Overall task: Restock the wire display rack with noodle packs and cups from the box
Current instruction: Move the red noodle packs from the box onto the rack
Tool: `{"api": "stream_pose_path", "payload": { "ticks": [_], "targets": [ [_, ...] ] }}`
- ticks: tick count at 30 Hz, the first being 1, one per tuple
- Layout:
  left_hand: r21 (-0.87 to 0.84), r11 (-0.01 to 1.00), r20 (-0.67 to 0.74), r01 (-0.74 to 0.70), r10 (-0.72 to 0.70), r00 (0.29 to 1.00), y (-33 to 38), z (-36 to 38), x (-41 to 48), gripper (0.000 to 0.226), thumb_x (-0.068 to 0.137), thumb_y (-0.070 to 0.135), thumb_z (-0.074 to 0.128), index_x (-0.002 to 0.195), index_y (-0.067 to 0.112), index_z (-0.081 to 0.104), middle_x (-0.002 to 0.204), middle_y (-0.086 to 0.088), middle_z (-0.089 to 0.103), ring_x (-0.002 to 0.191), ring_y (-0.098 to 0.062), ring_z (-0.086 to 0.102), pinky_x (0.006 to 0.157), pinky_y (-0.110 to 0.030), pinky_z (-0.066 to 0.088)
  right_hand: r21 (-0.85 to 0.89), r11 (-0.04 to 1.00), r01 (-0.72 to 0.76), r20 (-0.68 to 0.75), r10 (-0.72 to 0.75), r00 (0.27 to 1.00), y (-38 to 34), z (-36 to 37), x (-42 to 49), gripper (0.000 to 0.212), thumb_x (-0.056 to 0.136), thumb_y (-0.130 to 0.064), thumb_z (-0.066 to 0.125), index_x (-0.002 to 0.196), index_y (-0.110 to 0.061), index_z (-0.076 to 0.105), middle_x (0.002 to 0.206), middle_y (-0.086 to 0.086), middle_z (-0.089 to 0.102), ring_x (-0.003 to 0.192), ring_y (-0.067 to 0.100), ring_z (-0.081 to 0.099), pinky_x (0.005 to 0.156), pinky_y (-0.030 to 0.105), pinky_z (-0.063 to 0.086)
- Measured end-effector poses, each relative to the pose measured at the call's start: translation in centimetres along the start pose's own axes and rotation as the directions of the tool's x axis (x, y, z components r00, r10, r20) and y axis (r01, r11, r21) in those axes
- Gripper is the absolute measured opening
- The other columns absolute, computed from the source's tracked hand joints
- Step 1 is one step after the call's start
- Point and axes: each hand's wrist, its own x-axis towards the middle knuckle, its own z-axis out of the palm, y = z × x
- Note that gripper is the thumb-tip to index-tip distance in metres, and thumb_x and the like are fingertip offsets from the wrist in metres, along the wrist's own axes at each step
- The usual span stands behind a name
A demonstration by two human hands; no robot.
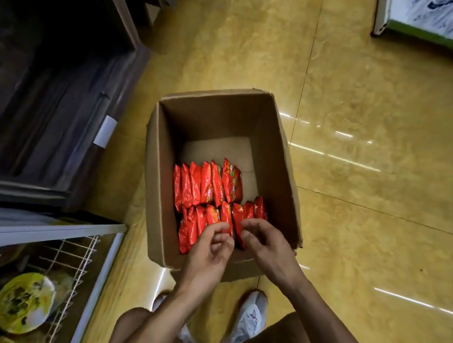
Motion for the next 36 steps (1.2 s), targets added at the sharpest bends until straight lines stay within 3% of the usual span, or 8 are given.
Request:
{"api": "stream_pose_path", "payload": {
  "ticks": [3, 8, 13, 16, 20, 26, 30, 36],
  "targets": [
    [0.038, 0.999, 0.006, -0.027, 0.027, 1.0, -3.8, 0.9, 4.8, 0.027, 0.1, 0.014, 0.06, 0.124, 0.026, 0.058, 0.109, 0.001, 0.065, 0.098, -0.007, 0.063, 0.078, -0.005, 0.044, -0.034, 0.999, 0.001, -0.003, -0.001, 1.0, 3.6, 1.3, 4.0, 0.022, 0.099, -0.023, 0.061, 0.122, -0.024, 0.064, 0.105, -0.018, 0.065, 0.092, -0.018, 0.057, 0.072, 0.0, 0.041],
    [0.12, 0.99, 0.061, -0.07, 0.063, 0.996, -7.7, 1.4, 11.3, 0.028, 0.1, 0.015, 0.06, 0.125, 0.028, 0.056, 0.113, -0.001, 0.063, 0.098, -0.001, 0.059, 0.079, -0.004, 0.043, -0.098, 0.995, 0.003, 0.044, 0.001, 0.999, 7.6, 2.1, 9.5, 0.026, 0.101, -0.03, 0.057, 0.127, -0.03, 0.061, 0.115, -0.021, 0.061, 0.106, -0.01, 0.056, 0.078, 0.0, 0.04],
    [0.263, 0.958, 0.113, -0.111, 0.083, 0.99, -9.8, 0.8, 16.6, 0.033, 0.1, 0.03, 0.06, 0.131, 0.037, 0.054, 0.116, 0.01, 0.061, 0.108, -0.001, 0.059, 0.089, -0.016, 0.046, -0.297, 0.955, 0.031, 0.103, -0.001, 0.995, 9.7, 2.4, 14.0, 0.031, 0.101, -0.039, 0.055, 0.132, -0.034, 0.055, 0.124, -0.011, 0.063, 0.116, 0.007, 0.059, 0.086, 0.018, 0.047],
    [0.29, 0.947, 0.141, -0.138, 0.1, 0.985, -9.7, 0.5, 18.8, 0.033, 0.1, 0.035, 0.06, 0.132, 0.038, 0.053, 0.12, 0.011, 0.06, 0.109, -0.001, 0.059, 0.093, -0.021, 0.047, -0.479, 0.87, 0.113, 0.143, -0.05, 0.988, 9.9, 2.4, 16.1, 0.039, 0.1, -0.044, 0.054, 0.138, -0.037, 0.049, 0.134, -0.006, 0.06, 0.125, 0.014, 0.056, 0.102, 0.033, 0.046],
    [0.351, 0.912, 0.169, -0.213, 0.163, 0.972, -8.9, 0.3, 20.2, 0.037, 0.101, 0.038, 0.056, 0.137, 0.036, 0.05, 0.122, 0.011, 0.057, 0.111, -0.004, 0.057, 0.097, -0.029, 0.051, -0.616, 0.772, 0.158, 0.161, -0.073, 0.984, 9.6, 2.1, 17.8, 0.045, 0.102, -0.044, 0.051, 0.145, -0.033, 0.044, 0.136, 0.001, 0.056, 0.13, 0.02, 0.051, 0.106, 0.036, 0.043],
    [0.438, 0.855, 0.209, -0.277, 0.203, 0.957, -8.9, 0.0, 20.8, 0.04, 0.102, 0.039, 0.055, 0.14, 0.034, 0.047, 0.127, 0.007, 0.056, 0.115, -0.011, 0.057, 0.099, -0.038, 0.052, -0.682, 0.73, 0.049, 0.096, 0.024, 0.995, 9.9, 0.8, 20.2, 0.045, 0.101, -0.044, 0.051, 0.145, -0.035, 0.043, 0.142, 0.005, 0.053, 0.131, 0.024, 0.052, 0.109, 0.042, 0.043],
    [0.49, 0.829, 0.24, -0.27, 0.169, 0.956, -8.9, -0.3, 21.3, 0.043, 0.102, 0.041, 0.054, 0.143, 0.032, 0.045, 0.133, 0.002, 0.055, 0.114, -0.015, 0.059, 0.1, -0.042, 0.052, -0.738, 0.674, -0.008, 0.048, 0.065, 0.997, 10.3, -0.1, 21.1, 0.046, 0.102, -0.041, 0.051, 0.146, -0.031, 0.043, 0.142, 0.007, 0.054, 0.13, 0.026, 0.052, 0.109, 0.039, 0.043],
    [0.491, 0.819, 0.23, -0.297, 0.207, 0.951, -8.6, -0.2, 22.4, 0.041, 0.101, 0.045, 0.054, 0.14, 0.037, 0.046, 0.136, 0.005, 0.056, 0.115, -0.017, 0.06, 0.1, -0.04, 0.052, -0.779, 0.621, -0.084, -0.001, 0.133, 0.991, 12.0, 0.4, 22.4, 0.05, 0.1, -0.039, 0.053, 0.148, -0.028, 0.042, 0.143, 0.008, 0.056, 0.13, 0.028, 0.054, 0.107, 0.04, 0.046]
  ]
}}
